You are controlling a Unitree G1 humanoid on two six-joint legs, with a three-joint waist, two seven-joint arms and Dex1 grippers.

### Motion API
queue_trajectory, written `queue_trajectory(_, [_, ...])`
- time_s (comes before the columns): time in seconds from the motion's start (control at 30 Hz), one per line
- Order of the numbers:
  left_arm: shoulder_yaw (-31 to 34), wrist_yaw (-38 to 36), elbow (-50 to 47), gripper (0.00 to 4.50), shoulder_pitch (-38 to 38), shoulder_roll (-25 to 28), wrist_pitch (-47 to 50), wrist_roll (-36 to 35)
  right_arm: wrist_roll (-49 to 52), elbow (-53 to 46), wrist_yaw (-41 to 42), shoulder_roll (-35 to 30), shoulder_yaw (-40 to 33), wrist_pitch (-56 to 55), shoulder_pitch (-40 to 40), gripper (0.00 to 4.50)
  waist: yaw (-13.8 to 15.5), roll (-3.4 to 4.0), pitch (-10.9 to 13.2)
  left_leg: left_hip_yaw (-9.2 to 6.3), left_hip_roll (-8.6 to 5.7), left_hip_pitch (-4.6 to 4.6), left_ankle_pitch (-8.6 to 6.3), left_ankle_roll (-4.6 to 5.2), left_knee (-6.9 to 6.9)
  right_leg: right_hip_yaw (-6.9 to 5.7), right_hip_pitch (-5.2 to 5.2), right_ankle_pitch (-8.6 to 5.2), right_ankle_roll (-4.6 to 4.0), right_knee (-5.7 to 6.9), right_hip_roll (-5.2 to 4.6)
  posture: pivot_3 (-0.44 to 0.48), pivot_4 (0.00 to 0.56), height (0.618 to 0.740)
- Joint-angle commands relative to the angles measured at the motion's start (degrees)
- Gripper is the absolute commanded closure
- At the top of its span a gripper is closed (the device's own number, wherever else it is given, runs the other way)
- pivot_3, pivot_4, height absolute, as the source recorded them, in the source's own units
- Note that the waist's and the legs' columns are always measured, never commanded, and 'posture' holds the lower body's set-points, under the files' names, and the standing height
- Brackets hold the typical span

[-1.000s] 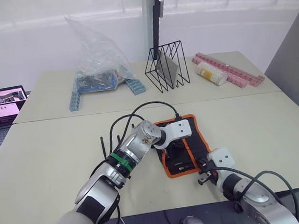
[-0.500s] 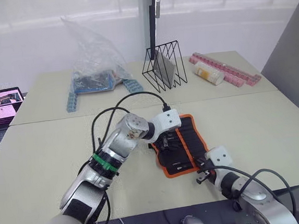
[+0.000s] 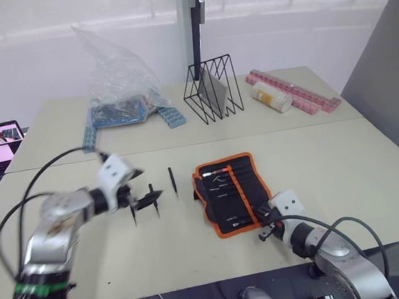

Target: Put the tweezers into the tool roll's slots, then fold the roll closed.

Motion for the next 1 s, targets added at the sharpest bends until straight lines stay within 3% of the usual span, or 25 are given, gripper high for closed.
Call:
queue_trajectory(0.03, [10.2, -0.14, -5.14, 0.03, 10.61, 0.34, -2.33, -3.88, 0.23, 2.26, 1.59, -0.79, -0.08, -0.08, 0.94, 4.5, -0.03, 0.01, 0.0, 0.01, 0.01, 0.03, -0.01, 0.0, -0.01, 0.05, 0.02, 0.02, -0.03, -0.07, -0.01, 0.0, 0.15, 0.724])
queue_trajectory(0.27, [23.55, 4.21, -13.82, 0.03, 32.09, -7.5, -5.57, -8.18, 0.68, 3.47, 3.92, -2.87, -2.24, -1.75, 2.56, 4.5, 0.73, -0.08, -0.05, 0.03, 0.02, 0.1, -0.27, 0.41, -0.05, -0.02, 0.2, 0.01, -0.03, -0.21, -0.1, 0.0, 0.15, 0.724])
queue_trajectory(0.43, [25.48, 9.3, -19.4, 0.03, 40.07, -14.15, -7.97, -9.46, 0.82, 4.12, 4.91, -3.44, -2.72, -2.53, 2.96, 4.5, 1.75, -0.11, -0.04, 0.03, 0.02, 0.32, -0.3, 0.45, -0.03, -0.15, 0.33, -0.01, 0.01, -0.29, -0.18, 0.0, 0.15, 0.724])
queue_trajectory(0.53, [25.67, 11.75, -21.1, 0.03, 42.23, -16.34, -8.68, -9.62, 0.86, 4.55, 5.43, -3.61, -2.83, -2.96, 3.07, 4.5, 1.78, -0.14, -0.04, 0.03, 0.03, 0.42, -0.3, 0.45, -0.03, -0.13, 0.47, -0.04, 0.04, -0.29, -0.22, 0.0, 0.15, 0.724])
queue_trajectory(0.8, [23.75, 13.81, -22.66, 0.03, 44.39, -16.1, -9.15, -10.2, 0.86, 5.31, 6.45, -4.0, -3.05, -3.36, 2.88, 4.5, 1.46, -0.16, -0.05, 0.03, 0.04, 0.48, -0.35, 0.52, -0.05, -0.13, 0.48, -0.07, 0.04, -0.29, -0.17, 0.0, 0.15, 0.724])
queue_trajectory(1.0, [19.04, 16.28, -23.94, 0.03, 43.46, -16.53, -8.35, -9.78, 0.74, 5.45, 6.72, -4.13, -3.02, -3.5, 2.81, 4.5, 1.47, -0.16, -0.04, 0.03, 0.04, 0.48, -0.36, 0.52, -0.05, -0.14, 0.49, -0.08, 0.04, -0.3, -0.18, 0.0, 0.15, 0.724])
